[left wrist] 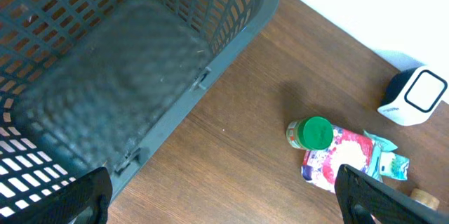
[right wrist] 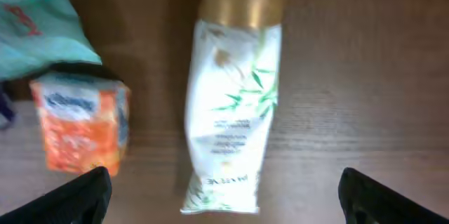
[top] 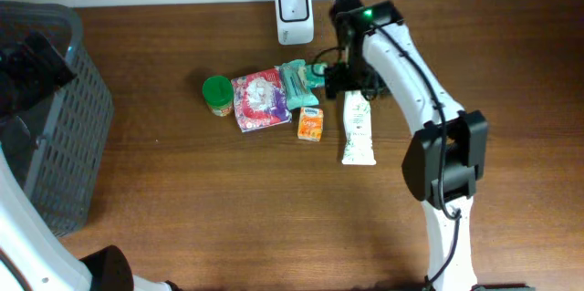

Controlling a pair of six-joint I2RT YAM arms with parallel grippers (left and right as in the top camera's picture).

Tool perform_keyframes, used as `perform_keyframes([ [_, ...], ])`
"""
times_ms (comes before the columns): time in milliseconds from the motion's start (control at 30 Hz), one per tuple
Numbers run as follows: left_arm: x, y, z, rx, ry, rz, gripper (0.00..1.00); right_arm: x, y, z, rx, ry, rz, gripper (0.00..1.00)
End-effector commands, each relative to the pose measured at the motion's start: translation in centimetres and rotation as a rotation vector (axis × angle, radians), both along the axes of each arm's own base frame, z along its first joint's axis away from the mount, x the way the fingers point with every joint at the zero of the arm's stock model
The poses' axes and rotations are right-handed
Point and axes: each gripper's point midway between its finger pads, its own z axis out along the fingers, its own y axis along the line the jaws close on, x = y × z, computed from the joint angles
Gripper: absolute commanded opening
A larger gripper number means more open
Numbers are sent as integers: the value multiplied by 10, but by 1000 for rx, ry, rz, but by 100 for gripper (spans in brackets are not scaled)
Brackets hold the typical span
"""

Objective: Scan the item barcode

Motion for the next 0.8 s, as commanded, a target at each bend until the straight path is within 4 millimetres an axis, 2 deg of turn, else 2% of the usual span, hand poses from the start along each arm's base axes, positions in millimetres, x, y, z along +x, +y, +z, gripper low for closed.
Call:
perform_keyframes([
  [0, -2, 0, 2, -6, -8, 10, 99, -15, -6, -16, 39, 76, 69, 99],
  [100, -2, 0, 2, -6, -8, 10, 99, -20, -5, -51, 47, 94, 69, 99],
  [233, -2, 0, 2, -6, -8, 10, 99, -19, -4, -72, 54, 79, 62, 98],
  [300, -2, 0, 2, -6, -8, 10, 99, -21, -3, -82, 65, 80, 62, 77],
  [367, -2, 0, 2, -6, -8, 10, 99, -23, -3, -88, 64, 82, 40, 42],
  [400, -2, 0, 2, -6, -8, 10, 99, -22, 1, -88, 89, 80, 31, 18],
  [467, -2, 0, 2, -6, -8, 10, 99, -9, 9, -75, 121, 41, 24, 4],
  [567, -2, 0, 2, -6, -8, 10, 99, 32, 21, -27, 164, -109, 28, 4],
  [633, -2, 0, 2, -6, -8, 10, 99, 69, 31, 11, 209, -269, 38, 4],
  [667, -2, 0, 2, -6, -8, 10, 99, 93, 40, 29, 242, -383, 47, 4],
  [733, -2, 0, 2, -6, -8, 10, 99, 130, 59, 55, 351, -552, 18, 4],
  [767, -2, 0, 2, -6, -8, 10, 99, 143, 64, 66, 392, -609, -16, 4],
])
